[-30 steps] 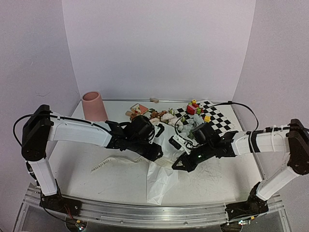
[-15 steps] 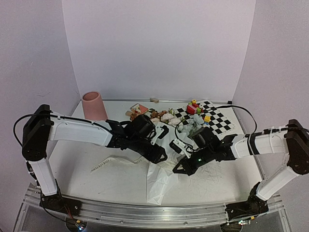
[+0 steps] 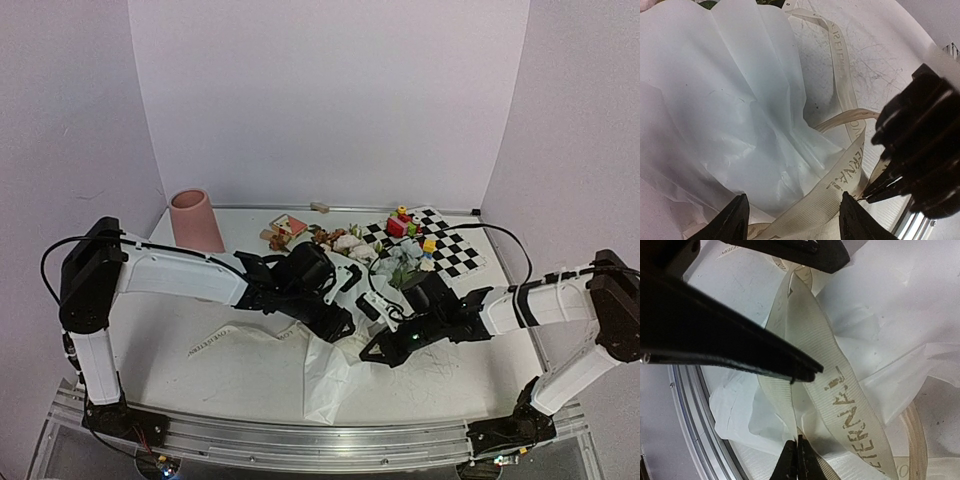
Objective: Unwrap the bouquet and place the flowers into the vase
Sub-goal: Untie the ribbon from the wrapping paper.
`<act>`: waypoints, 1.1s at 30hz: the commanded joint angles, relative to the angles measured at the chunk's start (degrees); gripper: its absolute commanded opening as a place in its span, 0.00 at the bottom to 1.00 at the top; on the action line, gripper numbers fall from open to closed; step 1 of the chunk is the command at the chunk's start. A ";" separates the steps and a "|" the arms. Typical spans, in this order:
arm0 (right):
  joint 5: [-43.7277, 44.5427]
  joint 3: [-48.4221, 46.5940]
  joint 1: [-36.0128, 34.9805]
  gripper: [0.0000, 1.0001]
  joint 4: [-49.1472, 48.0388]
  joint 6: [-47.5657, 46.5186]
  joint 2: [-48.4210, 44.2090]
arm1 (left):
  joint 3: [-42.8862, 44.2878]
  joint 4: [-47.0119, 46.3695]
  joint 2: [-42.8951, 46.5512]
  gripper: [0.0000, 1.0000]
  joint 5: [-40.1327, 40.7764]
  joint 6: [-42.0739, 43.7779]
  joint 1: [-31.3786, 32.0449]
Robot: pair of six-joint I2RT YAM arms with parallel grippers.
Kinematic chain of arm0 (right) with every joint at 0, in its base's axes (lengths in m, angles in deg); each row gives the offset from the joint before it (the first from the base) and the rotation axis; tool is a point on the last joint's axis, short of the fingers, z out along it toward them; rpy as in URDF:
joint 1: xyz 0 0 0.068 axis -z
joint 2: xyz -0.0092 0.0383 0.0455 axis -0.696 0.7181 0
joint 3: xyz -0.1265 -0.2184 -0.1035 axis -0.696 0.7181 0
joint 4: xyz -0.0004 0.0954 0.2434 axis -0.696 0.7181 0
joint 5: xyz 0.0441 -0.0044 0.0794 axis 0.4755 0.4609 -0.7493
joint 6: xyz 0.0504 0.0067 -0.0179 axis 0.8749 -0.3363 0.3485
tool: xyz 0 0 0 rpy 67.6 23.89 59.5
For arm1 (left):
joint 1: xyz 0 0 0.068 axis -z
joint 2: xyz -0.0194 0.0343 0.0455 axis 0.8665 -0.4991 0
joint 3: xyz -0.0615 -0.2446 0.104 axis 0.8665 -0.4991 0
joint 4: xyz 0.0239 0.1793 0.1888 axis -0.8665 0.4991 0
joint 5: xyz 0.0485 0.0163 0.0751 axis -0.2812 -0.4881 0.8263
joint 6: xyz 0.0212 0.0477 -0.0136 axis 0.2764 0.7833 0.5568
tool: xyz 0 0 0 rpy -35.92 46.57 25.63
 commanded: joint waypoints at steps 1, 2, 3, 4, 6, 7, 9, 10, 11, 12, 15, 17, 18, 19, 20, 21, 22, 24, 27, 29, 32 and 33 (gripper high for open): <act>0.57 0.68 -0.26 0.04 -1.47 1.33 -1.85 | 2.64 -0.20 -0.91 0.63 0.67 1.82 0.60; 0.70 0.74 -0.26 0.04 -1.51 1.35 -1.84 | 2.61 -0.16 -0.90 0.63 0.34 1.88 0.63; 0.78 0.77 -0.24 0.04 -1.54 1.41 -1.84 | 2.57 -0.11 -0.90 0.62 0.07 1.92 0.71; 0.83 0.73 -0.26 0.04 -1.58 1.42 -1.84 | 2.54 -0.06 -0.82 0.62 -0.19 2.11 0.80; 1.00 0.77 -0.27 0.04 -1.69 1.47 -1.84 | 2.32 0.06 -0.64 0.61 -0.43 2.27 0.94; 1.05 0.75 -0.26 0.04 -1.70 1.49 -1.84 | 2.20 0.27 -0.62 0.60 -0.40 2.38 1.00; 1.25 0.76 -0.26 0.04 -1.81 1.51 -1.84 | 2.07 0.71 -0.63 0.56 -0.12 2.41 1.05; 1.34 0.71 -0.25 0.04 -1.84 1.50 -1.84 | 2.00 0.97 -0.66 0.53 0.19 2.41 1.06; 1.42 0.70 -0.26 0.04 -1.85 1.51 -1.84 | 1.93 1.23 -0.63 0.49 0.40 2.41 1.06; 1.54 0.69 -0.28 0.04 -1.88 1.55 -1.84 | 1.92 1.45 -0.57 0.43 0.74 2.41 1.09; 1.82 0.60 -0.28 0.04 -1.88 1.61 -1.93 | 1.90 1.91 0.19 0.22 2.64 2.07 1.15; 1.97 0.52 -0.26 0.04 -1.88 1.67 -2.05 | 1.64 1.89 1.60 0.09 3.64 1.84 1.21; 2.09 0.51 -0.25 0.04 -1.88 1.72 -2.12 | 1.48 1.85 2.39 0.02 4.09 1.66 1.26; 2.19 0.49 -0.27 0.04 -1.88 1.75 -2.21 | 1.36 1.84 3.35 0.01 4.69 1.53 1.30; 2.30 0.49 -0.27 0.04 -1.88 1.79 -2.29 | 1.23 1.84 4.31 0.00 5.26 1.43 1.32; 2.45 0.51 -0.26 0.04 -1.88 1.85 -2.37 | 1.05 1.84 5.16 0.00 5.87 1.37 1.31; 2.63 0.48 -0.27 0.04 -1.88 1.86 -2.42 | 0.88 1.84 5.96 0.00 7.10 1.20 1.31; 3.05 0.50 -0.24 0.03 -1.88 1.94 -2.54 | 0.43 1.82 7.30 0.00 9.93 0.41 1.30; 3.77 0.47 -0.26 0.03 -1.88 2.14 -2.63 | -0.44 1.76 9.09 0.00 15.31 -1.02 1.32; 4.62 0.37 -0.27 0.03 -1.88 2.48 -2.77 | -1.46 1.83 10.37 0.00 20.48 -2.37 1.31; 6.91 0.43 -0.28 0.00 -1.88 3.21 -3.66 | -2.90 1.89 11.58 0.00 27.00 -4.40 1.23; 8.09 0.48 -0.27 0.00 -1.84 3.54 -3.96 | -3.31 1.93 11.98 0.00 28.68 -4.84 1.23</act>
